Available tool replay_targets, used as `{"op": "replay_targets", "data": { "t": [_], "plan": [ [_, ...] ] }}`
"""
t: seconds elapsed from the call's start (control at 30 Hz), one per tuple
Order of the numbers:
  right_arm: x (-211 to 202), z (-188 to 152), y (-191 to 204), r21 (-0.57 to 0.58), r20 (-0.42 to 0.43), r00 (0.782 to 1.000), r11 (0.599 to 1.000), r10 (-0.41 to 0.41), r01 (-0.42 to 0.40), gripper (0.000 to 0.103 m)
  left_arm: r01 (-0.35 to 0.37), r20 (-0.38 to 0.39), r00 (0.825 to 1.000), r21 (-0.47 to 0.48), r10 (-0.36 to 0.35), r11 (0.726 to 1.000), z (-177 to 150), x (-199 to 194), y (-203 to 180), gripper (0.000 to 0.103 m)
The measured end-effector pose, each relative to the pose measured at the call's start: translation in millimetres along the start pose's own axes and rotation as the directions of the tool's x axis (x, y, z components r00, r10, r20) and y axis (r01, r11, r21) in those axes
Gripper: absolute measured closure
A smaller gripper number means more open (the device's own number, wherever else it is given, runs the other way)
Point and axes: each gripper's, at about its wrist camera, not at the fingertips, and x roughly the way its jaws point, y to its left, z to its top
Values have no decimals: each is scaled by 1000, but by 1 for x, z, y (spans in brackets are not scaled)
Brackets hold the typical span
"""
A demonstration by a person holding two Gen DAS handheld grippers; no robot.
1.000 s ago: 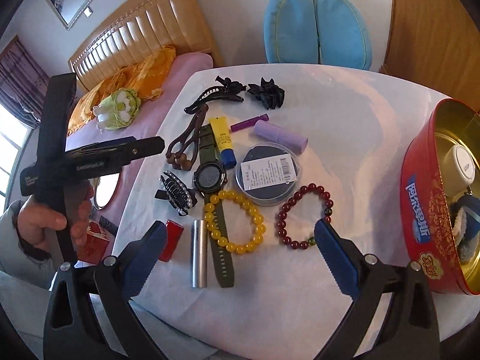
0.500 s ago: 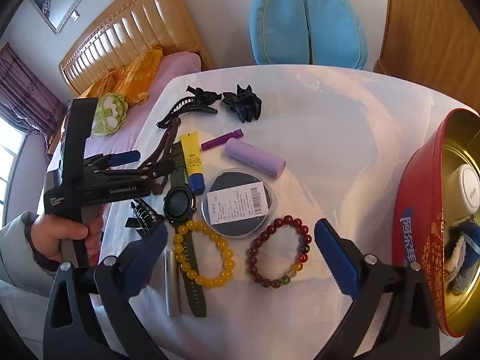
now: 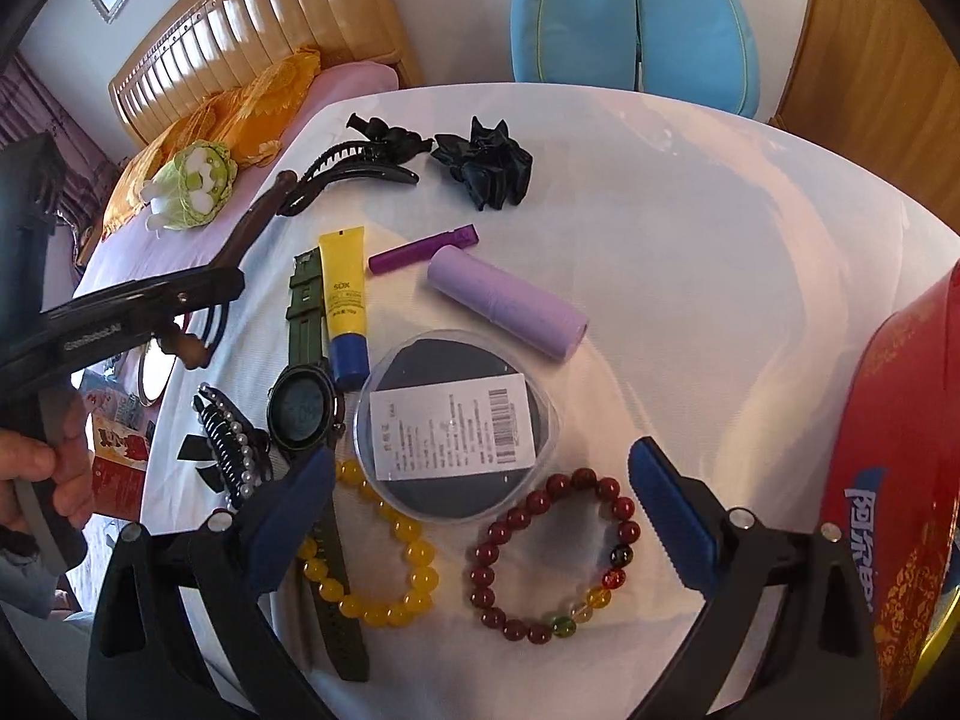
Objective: Organize jewelry
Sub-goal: 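Grasp the clear round case with the right tool and lift it over the red tin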
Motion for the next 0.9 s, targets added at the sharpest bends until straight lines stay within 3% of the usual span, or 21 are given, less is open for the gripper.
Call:
{"op": "replay_targets", "data": {
  "t": [0.13, 0.2, 0.33, 0.57, 0.77, 0.9],
  "plan": [
    [14, 2, 10, -42, -25, 1000, 999, -8, 7, 5, 2, 13, 1000, 13, -3, 1000, -5, -7, -2, 69],
    [19, 1, 12, -53, -36, 999, 998, -32, 30, 20, 6, 15, 1000, 11, -6, 1000, -8, -9, -3, 69],
    [17, 0, 13, -55, -19, 999, 997, -47, 46, 20, 8, 15, 1000, 8, -8, 1000, -13, -13, 0, 69],
    [-31, -9, 17, -29, 113, 993, 999, -33, 37, 21, 37, 44, 998, 37, -39, 999, -9, -28, -10, 69],
    [-74, -24, 13, 40, 203, 977, 997, -67, 60, 21, 98, 66, 992, 137, -107, 986, -4, -44, -35, 69],
    [-97, -38, 12, 112, 241, 962, 988, -126, 102, 21, 153, 56, 984, 221, -169, 963, -7, -48, -55, 69]
  ]
}}
